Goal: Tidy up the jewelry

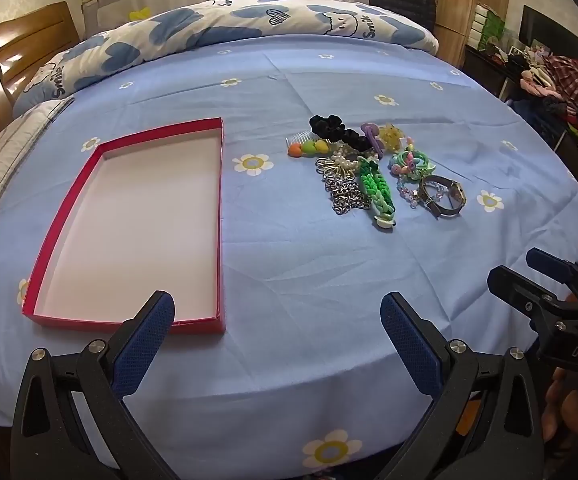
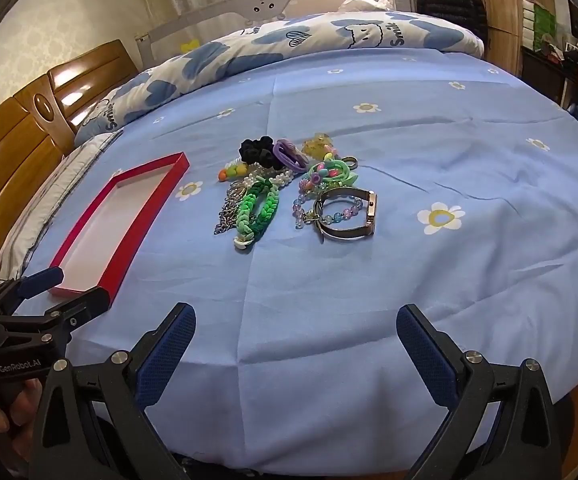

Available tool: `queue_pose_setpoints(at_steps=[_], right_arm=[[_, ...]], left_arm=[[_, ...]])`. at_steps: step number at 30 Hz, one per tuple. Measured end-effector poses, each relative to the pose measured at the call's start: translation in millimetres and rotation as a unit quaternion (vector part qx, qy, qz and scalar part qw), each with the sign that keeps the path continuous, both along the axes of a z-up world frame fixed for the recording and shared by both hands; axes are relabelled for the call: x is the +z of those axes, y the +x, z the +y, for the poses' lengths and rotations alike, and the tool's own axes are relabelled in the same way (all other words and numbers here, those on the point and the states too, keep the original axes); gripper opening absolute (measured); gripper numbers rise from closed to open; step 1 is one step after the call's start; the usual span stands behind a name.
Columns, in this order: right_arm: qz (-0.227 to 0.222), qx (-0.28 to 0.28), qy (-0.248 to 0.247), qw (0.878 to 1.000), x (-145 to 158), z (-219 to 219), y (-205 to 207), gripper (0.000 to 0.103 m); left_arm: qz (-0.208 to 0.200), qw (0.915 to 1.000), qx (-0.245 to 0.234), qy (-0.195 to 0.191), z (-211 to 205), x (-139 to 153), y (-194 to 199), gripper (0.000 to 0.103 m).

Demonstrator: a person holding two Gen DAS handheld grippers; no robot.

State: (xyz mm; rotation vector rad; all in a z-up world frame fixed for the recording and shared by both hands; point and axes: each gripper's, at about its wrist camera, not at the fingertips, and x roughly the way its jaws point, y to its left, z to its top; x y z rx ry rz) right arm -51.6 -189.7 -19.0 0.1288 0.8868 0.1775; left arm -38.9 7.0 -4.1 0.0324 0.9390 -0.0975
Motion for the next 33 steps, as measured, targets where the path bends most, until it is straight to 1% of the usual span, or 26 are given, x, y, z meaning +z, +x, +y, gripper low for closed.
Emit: queue_pose_setpoints(at_steps=[15, 33], right_arm=[[-0.001, 0.000, 0.005, 1.000, 3.7, 0.7, -1.6, 0.101], [-0.002, -0.004, 0.019, 1.000, 0.4, -8.3, 0.8, 0.101]], left_arm=[[0.002, 1.0000, 0.000, 0.001, -2.5, -2.6, 0.7, 0.103], [0.009, 0.9999, -0.005, 0.003, -7.5, -8.3, 4.9, 0.103]])
